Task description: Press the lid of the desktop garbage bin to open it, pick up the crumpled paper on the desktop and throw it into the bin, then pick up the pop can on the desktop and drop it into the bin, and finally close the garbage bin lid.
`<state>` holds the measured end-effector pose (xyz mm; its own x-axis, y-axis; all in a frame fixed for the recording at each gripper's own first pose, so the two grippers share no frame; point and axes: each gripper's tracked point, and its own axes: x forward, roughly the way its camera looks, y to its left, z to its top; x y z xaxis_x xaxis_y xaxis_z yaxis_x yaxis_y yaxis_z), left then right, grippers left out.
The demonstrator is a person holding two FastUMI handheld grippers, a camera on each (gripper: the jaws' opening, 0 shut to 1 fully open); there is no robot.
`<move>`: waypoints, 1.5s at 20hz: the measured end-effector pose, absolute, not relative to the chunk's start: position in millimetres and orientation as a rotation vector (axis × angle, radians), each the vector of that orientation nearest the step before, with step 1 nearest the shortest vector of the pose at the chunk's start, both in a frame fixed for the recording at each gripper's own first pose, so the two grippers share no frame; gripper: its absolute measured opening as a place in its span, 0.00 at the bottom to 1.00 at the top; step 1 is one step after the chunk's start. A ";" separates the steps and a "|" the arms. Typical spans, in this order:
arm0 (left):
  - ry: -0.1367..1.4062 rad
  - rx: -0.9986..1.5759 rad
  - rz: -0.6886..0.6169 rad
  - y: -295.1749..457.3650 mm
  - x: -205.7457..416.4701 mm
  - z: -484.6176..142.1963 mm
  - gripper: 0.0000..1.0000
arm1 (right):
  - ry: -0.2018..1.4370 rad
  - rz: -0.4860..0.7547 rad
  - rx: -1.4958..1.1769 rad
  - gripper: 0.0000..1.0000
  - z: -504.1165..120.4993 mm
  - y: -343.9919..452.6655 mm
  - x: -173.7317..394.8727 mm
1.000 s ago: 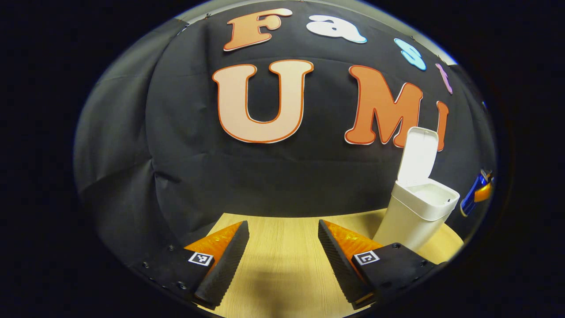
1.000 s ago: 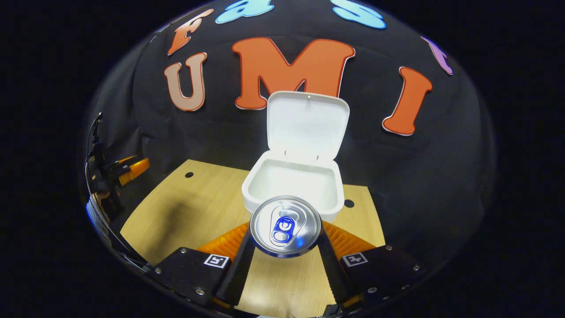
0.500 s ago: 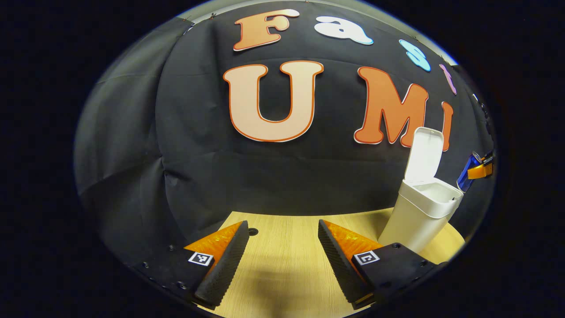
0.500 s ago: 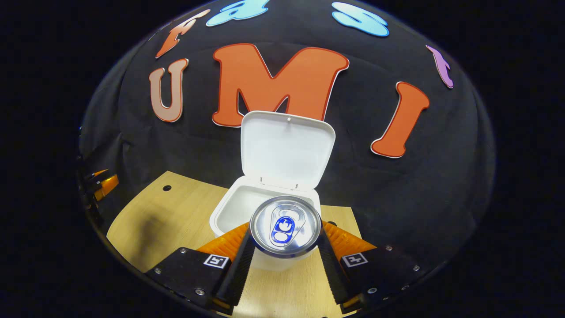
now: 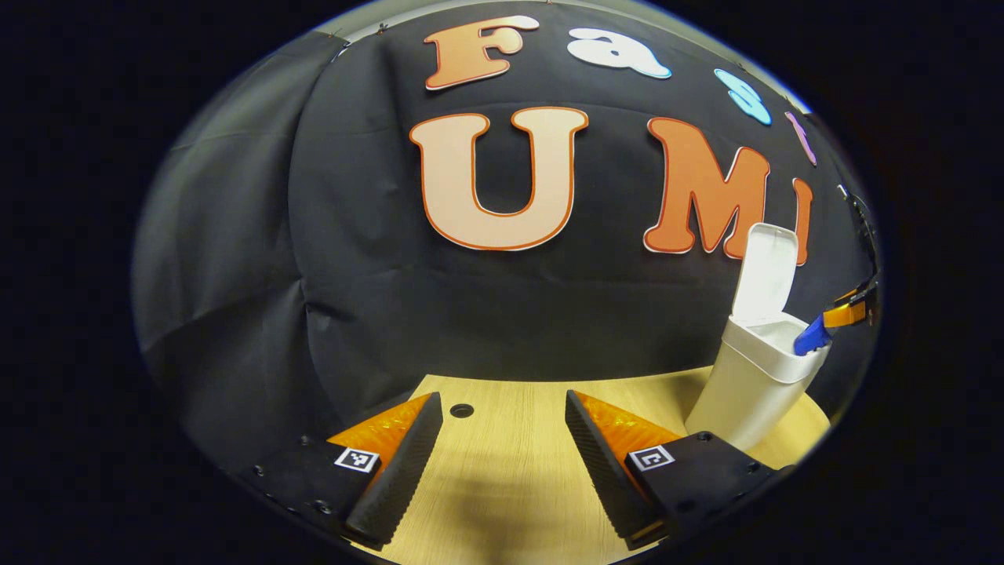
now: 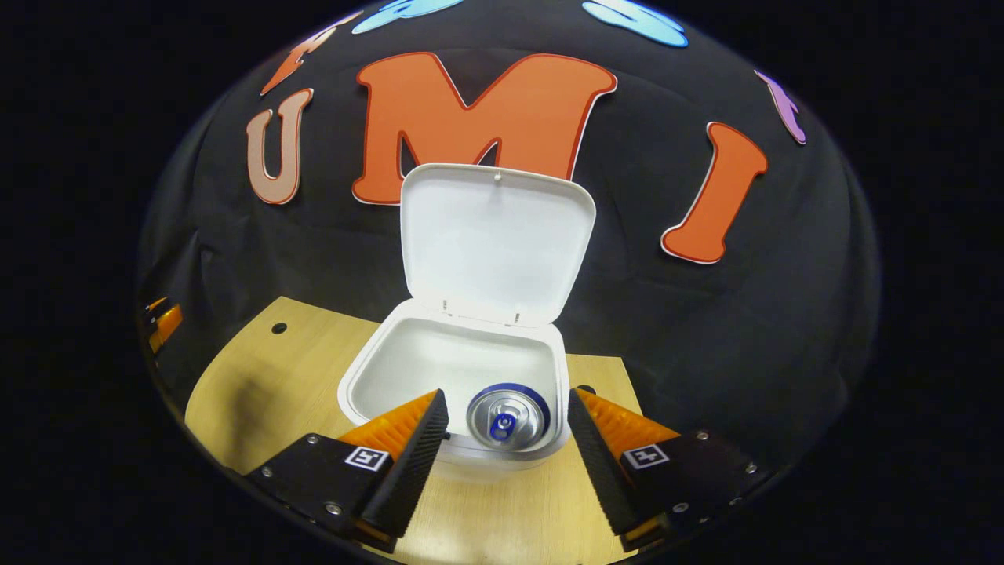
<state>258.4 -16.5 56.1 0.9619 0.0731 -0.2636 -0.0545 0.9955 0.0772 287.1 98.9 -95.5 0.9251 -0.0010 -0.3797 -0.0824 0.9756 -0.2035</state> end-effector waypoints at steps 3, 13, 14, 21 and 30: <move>0.270 0.058 0.063 -17.1 257.2 54.9 1.00 | 0.383 0.082 -0.211 0.99 -93.4 108.6 283.2; 0.255 0.040 0.064 -16.4 253.5 58.4 0.99 | 0.344 0.118 -0.205 0.99 -38.7 124.1 282.0; 0.255 0.038 0.065 -15.6 253.0 58.0 1.00 | 0.333 0.111 -0.213 0.99 -26.8 123.0 284.3; 0.247 0.055 0.069 -8.9 250.2 60.4 1.00 | 0.309 0.106 -0.213 0.99 49.4 132.3 311.5; 0.251 0.049 0.090 7.9 246.3 57.9 0.99 | 0.360 0.065 -0.232 0.99 107.1 150.5 391.3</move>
